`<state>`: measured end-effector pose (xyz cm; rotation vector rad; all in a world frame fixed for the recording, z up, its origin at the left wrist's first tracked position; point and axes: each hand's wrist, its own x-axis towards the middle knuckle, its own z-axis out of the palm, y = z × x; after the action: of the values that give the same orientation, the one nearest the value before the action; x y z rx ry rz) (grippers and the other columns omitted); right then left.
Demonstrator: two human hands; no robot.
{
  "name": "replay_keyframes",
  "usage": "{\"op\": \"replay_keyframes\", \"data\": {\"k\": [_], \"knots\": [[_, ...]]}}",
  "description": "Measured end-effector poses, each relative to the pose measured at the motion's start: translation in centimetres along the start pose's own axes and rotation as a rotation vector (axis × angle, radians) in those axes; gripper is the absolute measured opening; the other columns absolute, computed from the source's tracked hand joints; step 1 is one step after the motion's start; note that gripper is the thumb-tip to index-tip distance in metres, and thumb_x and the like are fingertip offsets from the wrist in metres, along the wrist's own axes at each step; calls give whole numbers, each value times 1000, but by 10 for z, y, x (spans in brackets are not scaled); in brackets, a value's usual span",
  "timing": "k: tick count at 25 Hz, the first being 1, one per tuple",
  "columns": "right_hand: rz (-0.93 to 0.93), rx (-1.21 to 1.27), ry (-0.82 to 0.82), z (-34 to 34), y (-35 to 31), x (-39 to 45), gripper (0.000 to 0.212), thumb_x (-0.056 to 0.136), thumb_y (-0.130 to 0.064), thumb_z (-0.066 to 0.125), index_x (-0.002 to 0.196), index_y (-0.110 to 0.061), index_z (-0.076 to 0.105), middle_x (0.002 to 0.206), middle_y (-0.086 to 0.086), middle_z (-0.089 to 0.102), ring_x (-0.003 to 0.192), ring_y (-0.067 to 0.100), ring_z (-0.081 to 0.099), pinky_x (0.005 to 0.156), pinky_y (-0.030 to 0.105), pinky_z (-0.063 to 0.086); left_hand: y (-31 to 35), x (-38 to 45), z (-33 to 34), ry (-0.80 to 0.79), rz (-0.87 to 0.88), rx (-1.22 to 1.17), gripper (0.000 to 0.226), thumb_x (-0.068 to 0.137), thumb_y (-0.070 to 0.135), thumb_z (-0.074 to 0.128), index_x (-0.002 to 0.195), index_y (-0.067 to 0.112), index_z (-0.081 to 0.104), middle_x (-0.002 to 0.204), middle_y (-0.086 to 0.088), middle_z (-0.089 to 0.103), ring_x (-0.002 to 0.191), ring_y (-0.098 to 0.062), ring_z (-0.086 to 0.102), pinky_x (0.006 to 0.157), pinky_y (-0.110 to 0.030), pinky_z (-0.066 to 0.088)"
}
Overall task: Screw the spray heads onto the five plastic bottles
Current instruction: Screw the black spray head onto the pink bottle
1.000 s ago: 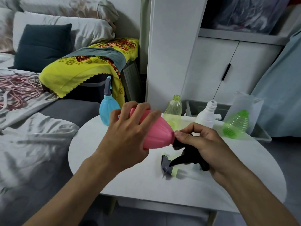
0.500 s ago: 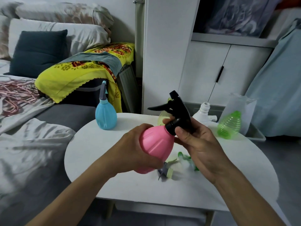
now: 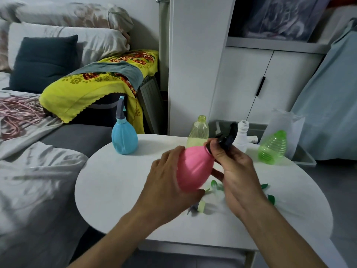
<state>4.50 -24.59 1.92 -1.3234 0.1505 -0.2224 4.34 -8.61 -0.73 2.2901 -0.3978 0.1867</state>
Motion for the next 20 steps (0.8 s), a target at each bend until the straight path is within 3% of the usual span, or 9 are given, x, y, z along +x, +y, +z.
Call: {"op": "replay_keyframes", "data": {"k": [4,6,9,12,14,16,18,20], "knots": [[49,170,-149,-18,-15,8,23,77,-31,69,92,-16,78,99,5,75,94,15,67,70,35,55,-1,8,-23,-244,-68,-399,97,43,62,83,129,54,38,129,24,45,112,-12,54,76,-27,62],[43,154,-200,-17,-12,5,22,76,-31,69,91,-17,78,99,6,74,96,15,66,72,34,54,4,0,-17,-202,-33,-299,98,48,59,86,130,53,34,130,22,47,107,-9,56,77,-25,61],[40,126,-145,-18,-12,7,23,77,-35,69,89,-18,79,100,6,75,95,16,67,73,33,52,15,-14,2,-20,58,-20,107,47,75,74,136,49,23,133,23,41,111,-7,50,90,-29,53],[44,239,-251,-27,-21,11,28,83,-39,65,95,-16,76,102,5,74,99,21,65,86,40,45,17,-2,-17,-278,-64,-572,93,42,62,86,123,58,42,115,31,54,106,-14,61,75,-31,61],[12,307,-360,-27,-22,9,28,85,-37,65,99,-16,75,103,4,74,104,22,63,93,42,44,11,5,-31,-423,-121,-742,87,44,52,90,121,56,50,112,24,61,104,-14,65,75,-33,62],[-9,267,-367,-24,-20,9,23,84,-33,66,96,-17,77,101,2,75,104,19,65,92,38,48,15,1,-29,-379,-114,-572,87,45,55,89,121,50,47,113,22,60,101,-13,65,76,-32,62],[-11,240,-308,-21,-22,9,24,81,-31,65,95,-16,78,100,5,76,103,18,65,86,36,50,20,-3,-18,-227,-49,-360,94,44,63,85,124,49,38,115,26,52,99,-11,62,72,-25,62],[-24,340,-347,-22,-26,7,29,77,-33,70,97,-12,76,101,7,74,103,21,65,91,40,51,20,-3,-20,-226,-45,-464,92,42,59,88,121,51,42,112,26,55,97,-12,65,69,-24,61]]}}
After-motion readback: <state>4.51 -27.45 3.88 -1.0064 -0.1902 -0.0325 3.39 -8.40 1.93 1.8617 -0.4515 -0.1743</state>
